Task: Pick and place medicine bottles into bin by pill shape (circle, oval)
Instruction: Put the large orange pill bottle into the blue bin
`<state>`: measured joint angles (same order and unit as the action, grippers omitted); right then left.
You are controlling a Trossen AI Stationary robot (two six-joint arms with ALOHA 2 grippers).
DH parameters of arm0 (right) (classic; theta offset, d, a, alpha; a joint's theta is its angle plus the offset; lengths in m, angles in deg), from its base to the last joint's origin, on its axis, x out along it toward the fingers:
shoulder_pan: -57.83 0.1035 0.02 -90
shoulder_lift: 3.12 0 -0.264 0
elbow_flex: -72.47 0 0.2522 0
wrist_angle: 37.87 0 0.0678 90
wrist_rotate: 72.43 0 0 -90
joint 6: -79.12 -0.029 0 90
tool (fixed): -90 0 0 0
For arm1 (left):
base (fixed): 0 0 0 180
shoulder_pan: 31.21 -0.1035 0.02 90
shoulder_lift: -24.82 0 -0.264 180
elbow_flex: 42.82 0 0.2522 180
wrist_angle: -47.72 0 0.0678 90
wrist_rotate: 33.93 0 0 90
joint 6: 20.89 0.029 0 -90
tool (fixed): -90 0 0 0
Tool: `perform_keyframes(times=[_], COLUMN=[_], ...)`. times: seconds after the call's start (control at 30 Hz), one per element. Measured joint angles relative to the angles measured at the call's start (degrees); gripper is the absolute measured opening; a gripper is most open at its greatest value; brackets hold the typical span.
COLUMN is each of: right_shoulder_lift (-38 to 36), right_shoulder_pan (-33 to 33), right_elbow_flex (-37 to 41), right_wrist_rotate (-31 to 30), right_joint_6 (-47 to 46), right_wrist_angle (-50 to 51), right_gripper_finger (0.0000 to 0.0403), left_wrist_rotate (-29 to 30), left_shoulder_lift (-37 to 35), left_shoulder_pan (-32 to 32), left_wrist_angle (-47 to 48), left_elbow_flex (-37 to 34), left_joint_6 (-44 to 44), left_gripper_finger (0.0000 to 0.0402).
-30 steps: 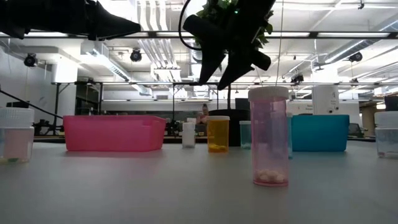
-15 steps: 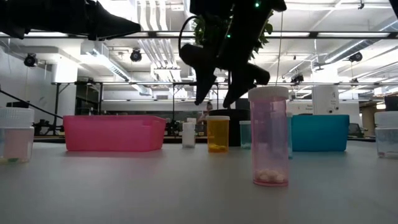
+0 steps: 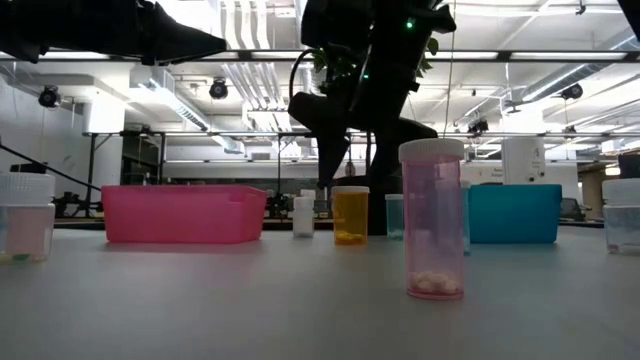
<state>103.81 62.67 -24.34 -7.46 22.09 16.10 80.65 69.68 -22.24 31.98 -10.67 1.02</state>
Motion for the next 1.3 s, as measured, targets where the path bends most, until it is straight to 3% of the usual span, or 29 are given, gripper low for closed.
perform_keyframes(times=[0.43,0.83,1.3], right_shoulder_lift=[0.07,4.64,3.97], right_shoulder_pan=[0.20,0.13,0.15], right_elbow_flex=[0.19,0.11,-0.11], right_wrist_rotate=[-0.03,0.04,1.04], right_joint_6=[0.05,0.72,0.15], right_wrist_angle=[-0.01,0.02,-0.22], right_gripper_finger=[0.0312,0.0287,0.0195], left_wrist_rotate=[0.00,0.00,0.00], left_shoulder_lift=[0.00,0.00,0.00], left_shoulder_pan=[0.00,0.00,-0.02], left_wrist_angle=[-0.02,0.00,0.00], left_elbow_flex=[0.00,0.00,-0.02], left_joint_6=[0.00,-0.02,-0.02], left_gripper_finger=[0.0171,0.0171,0.0171])
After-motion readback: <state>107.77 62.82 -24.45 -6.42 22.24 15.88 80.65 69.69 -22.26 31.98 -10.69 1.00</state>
